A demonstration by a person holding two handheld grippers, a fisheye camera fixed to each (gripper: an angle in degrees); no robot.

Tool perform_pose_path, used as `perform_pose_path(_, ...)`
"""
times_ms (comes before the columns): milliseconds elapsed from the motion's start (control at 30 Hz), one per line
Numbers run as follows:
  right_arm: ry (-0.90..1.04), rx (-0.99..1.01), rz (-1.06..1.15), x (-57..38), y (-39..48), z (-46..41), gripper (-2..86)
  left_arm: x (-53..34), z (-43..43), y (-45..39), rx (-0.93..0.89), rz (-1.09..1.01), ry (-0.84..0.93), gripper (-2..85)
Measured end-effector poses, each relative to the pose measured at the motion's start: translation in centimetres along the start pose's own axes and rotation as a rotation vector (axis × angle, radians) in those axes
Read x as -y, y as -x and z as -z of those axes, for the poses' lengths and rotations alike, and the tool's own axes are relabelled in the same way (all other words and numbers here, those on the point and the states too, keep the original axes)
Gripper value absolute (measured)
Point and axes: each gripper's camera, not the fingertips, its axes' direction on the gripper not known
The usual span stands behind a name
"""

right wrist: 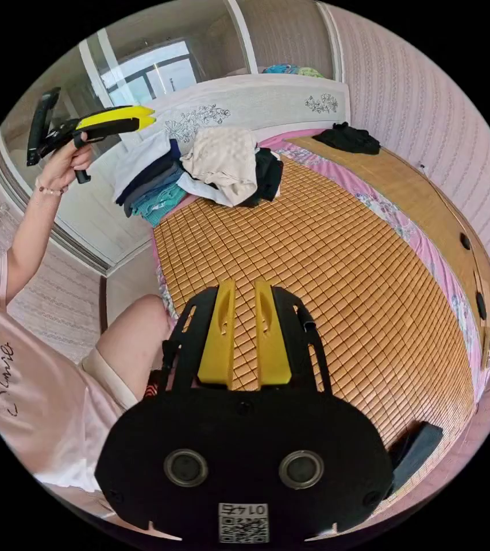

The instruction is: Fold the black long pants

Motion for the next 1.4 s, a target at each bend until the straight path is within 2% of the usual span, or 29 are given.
perform_pose_path(167, 0.073, -0.193, -0.214, -17.1, -3.0, 6.7, 6.0, 6.0, 4.8, -11.6, -0.061, -0.154, -0.073, 9.3)
perform_pose_path(300, 0.055, -0.218, -0.350, -25.7, -4.8, 10.4, 6.1, 10.0, 6.5, -19.0, -0.087, -0.243, -0.102, 9.2)
perform_pose_path(433, -0.002, -0.221, -0.466, -32.9, -7.0, 14.0, 6.3, 15.0, 6.3, -27.7, -0.206, -0.314, -0.114, 9.2)
perform_pose_path(600, -0.031, -0.297, -0.547, -39.0, -9.9, 17.6, 6.8, 19.8, 2.7, -39.5, -0.406, -0.396, -0.093, 9.3)
perform_pose_path(767, 0.010, -0.408, -0.620, -45.2, -15.1, 20.5, 7.6, 23.7, -4.5, -52.6, -0.640, -0.435, -0.006, 9.4)
perform_pose_path(867, 0.046, -0.436, -0.659, -47.7, -18.6, 21.3, 8.3, 25.3, -9.5, -59.0, -0.713, -0.435, 0.079, 9.5)
perform_pose_path(967, 0.086, -0.475, -0.652, -48.9, -21.9, 21.3, 10.6, 26.8, -14.6, -64.6, -0.720, -0.458, 0.206, 9.7)
perform_pose_path(1133, 0.162, -0.558, -0.630, -50.0, -27.0, 19.4, 16.3, 28.8, -20.2, -70.5, -0.700, -0.403, 0.260, 9.5)
perform_pose_path(1267, 0.257, -0.490, -0.711, -52.3, -31.4, 17.3, 13.7, 30.0, -23.8, -75.8, -0.631, -0.442, 0.301, 10.6)
perform_pose_path(1400, 0.219, -0.426, -0.796, -54.1, -33.1, 17.6, 11.6, 30.5, -26.2, -78.7, -0.599, -0.431, 0.299, 11.0)
